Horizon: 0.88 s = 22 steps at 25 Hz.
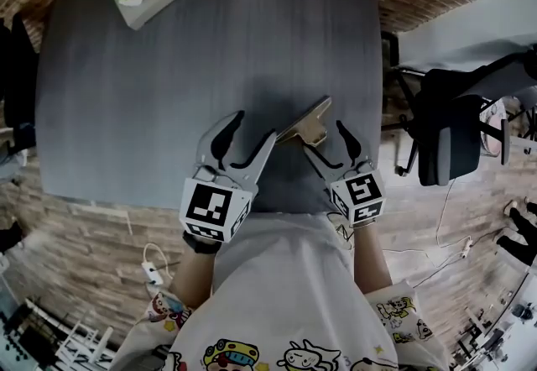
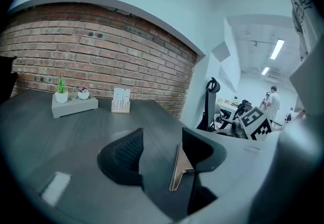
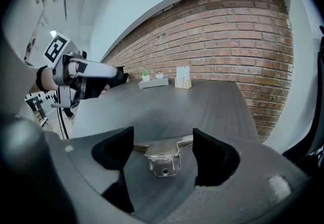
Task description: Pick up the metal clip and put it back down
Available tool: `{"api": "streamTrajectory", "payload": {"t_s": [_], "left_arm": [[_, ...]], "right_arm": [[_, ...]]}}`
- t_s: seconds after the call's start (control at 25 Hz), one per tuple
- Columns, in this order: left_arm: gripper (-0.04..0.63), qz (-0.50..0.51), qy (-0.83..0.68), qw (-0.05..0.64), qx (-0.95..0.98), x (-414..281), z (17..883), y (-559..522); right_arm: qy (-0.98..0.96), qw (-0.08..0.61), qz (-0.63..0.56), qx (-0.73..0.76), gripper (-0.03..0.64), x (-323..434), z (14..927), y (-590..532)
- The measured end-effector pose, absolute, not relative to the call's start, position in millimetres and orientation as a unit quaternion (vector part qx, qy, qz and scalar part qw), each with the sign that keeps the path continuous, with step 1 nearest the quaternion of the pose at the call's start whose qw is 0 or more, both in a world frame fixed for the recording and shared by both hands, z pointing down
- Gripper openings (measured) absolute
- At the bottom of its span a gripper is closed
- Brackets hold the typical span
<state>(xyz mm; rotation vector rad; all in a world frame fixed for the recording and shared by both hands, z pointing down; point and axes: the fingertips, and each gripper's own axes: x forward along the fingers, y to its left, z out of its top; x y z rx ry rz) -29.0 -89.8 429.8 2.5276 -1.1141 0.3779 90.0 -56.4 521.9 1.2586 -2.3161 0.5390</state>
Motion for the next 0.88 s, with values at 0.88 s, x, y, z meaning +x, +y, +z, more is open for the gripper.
{"api": "streamTrajectory", "payload": {"t_s": [0.88], "left_arm": [[0.245, 0.151, -0.403, 0.193, 0.882, -30.2, 461.5, -82.9]], "right_arm": [[-0.839, 0.311, 0.187, 0.406, 0.36, 78.5, 584.9, -57.1]]}}
